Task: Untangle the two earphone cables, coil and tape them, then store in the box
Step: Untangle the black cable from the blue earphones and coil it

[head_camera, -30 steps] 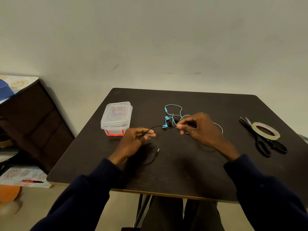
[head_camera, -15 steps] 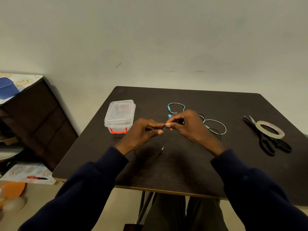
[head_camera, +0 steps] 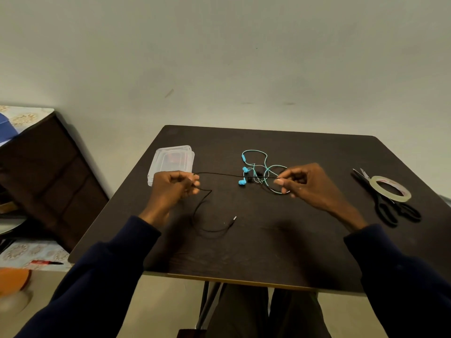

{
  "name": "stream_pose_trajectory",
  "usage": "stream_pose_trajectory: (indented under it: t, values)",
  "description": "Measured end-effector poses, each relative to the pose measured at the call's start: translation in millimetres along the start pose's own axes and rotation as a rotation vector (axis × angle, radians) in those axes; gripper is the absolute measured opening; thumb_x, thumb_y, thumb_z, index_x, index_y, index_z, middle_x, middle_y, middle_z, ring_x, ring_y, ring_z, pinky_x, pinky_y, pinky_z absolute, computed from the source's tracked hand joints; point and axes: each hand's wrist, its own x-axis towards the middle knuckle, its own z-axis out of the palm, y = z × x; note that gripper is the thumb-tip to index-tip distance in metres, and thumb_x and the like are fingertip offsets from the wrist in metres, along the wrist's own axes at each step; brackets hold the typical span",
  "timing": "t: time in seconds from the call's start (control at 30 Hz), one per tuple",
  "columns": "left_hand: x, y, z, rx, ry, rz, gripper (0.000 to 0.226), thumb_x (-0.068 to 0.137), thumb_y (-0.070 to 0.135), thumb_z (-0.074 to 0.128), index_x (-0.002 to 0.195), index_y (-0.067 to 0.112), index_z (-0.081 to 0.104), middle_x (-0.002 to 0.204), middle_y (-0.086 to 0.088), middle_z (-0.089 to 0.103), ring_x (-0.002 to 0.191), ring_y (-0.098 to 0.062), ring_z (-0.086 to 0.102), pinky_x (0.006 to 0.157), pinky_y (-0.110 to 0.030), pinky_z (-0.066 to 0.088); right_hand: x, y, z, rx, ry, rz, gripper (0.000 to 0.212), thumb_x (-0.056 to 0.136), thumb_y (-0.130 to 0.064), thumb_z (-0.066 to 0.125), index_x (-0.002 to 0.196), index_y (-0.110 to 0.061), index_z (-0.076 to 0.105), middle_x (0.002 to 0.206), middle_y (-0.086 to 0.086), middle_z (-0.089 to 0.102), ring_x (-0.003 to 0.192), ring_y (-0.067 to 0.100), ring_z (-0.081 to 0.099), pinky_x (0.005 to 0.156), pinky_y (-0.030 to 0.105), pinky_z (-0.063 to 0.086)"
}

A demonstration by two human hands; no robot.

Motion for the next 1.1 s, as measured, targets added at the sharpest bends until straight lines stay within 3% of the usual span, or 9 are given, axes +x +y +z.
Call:
stream_pose_trajectory:
  t: [0.13,0.23,0.4,0.57,0.67,0.8,0.93,1.03,1.1]
  values:
    - [-5,3,6,0.519,-0.091,0.268,0.039,0.089,-0.006,0.065,0.121,0.015,0.072,0.116,0.004,0.072,0.106,-0.008,0.067,0.091,-0.018,0.053,6,-9,8,-0.040,0.003,-0.055,0.011,0.090,-0.022,0.071,0.092,-0.013,0.078,0.069,0.001,0.074,0.062,0.014,0.070,0.055,0.021,0.054]
    - [-8,23,22,0.479,-0.134,0.463,0.042,0.090,-0.005,0.061,0.121,0.021,0.072,0.125,0.007,0.069,0.117,-0.004,0.062,0.095,-0.018,0.051,16,-25,22,-0.059,-0.024,-0.094,0.010,0.089,-0.021,0.073,0.094,-0.014,0.079,0.068,-0.003,0.073,0.061,0.008,0.068,0.058,0.020,0.052]
    - [-9,37,46,0.304,-0.370,0.315,0.025,0.090,0.020,0.072,0.114,0.011,0.075,0.097,0.001,0.078,0.084,-0.009,0.072,0.075,-0.023,0.059,29,-48,48,-0.133,-0.039,-0.167,0.006,0.088,-0.022,0.075,0.087,-0.019,0.080,0.065,-0.007,0.073,0.054,0.002,0.060,0.052,0.014,0.040]
    - [-3,30,41,0.357,-0.417,0.285,0.018,0.089,0.016,0.074,0.105,0.012,0.078,0.083,-0.004,0.077,0.068,-0.015,0.068,0.065,-0.022,0.057,32,-54,54,-0.078,-0.039,-0.132,0.009,0.087,-0.020,0.076,0.084,-0.011,0.078,0.065,-0.003,0.073,0.053,0.001,0.063,0.050,0.009,0.040]
    - [-2,28,32,0.279,-0.322,0.235,0.010,0.092,0.009,0.069,0.096,0.005,0.077,0.087,-0.003,0.077,0.068,-0.014,0.067,0.063,-0.021,0.056,30,-46,49,-0.067,-0.066,-0.112,0.012,0.087,-0.026,0.075,0.081,-0.017,0.078,0.064,-0.005,0.073,0.062,0.007,0.069,0.058,0.022,0.050]
    - [6,25,7,0.008,-0.092,0.056,0.013,0.094,-0.002,0.058,0.096,-0.005,0.070,0.081,-0.015,0.069,0.067,-0.020,0.064,0.061,-0.022,0.056,18,-30,21,-0.030,-0.071,-0.043,0.011,0.089,-0.020,0.073,0.082,-0.013,0.077,0.065,0.002,0.073,0.052,0.003,0.060,0.055,0.020,0.047]
    - [3,14,-6,0.131,-0.065,-0.018,0.022,0.092,-0.004,0.060,0.108,0.004,0.073,0.088,-0.010,0.076,0.061,-0.018,0.067,0.060,-0.024,0.057,8,-23,0,0.042,-0.037,-0.015,0.012,0.090,-0.017,0.071,0.087,-0.007,0.077,0.067,0.011,0.073,0.052,0.012,0.061,0.051,0.019,0.050]
    - [0,9,1,0.428,-0.068,0.227,0.043,0.088,-0.006,0.065,0.120,0.021,0.072,0.122,0.004,0.069,0.066,-0.016,0.072,0.065,-0.029,0.061,9,-29,9,0.015,-0.051,-0.032,0.012,0.091,-0.019,0.071,0.088,-0.009,0.077,0.066,0.006,0.073,0.052,0.014,0.061,0.050,0.021,0.049]
    - [-2,17,10,0.524,-0.031,0.445,0.056,0.081,-0.010,0.064,0.122,0.027,0.071,0.128,0.011,0.065,0.077,-0.016,0.070,0.069,-0.026,0.058,14,-38,23,0.008,-0.071,-0.053,0.011,0.091,-0.018,0.072,0.087,-0.010,0.078,0.065,0.003,0.073,0.049,0.005,0.058,0.052,0.020,0.047]
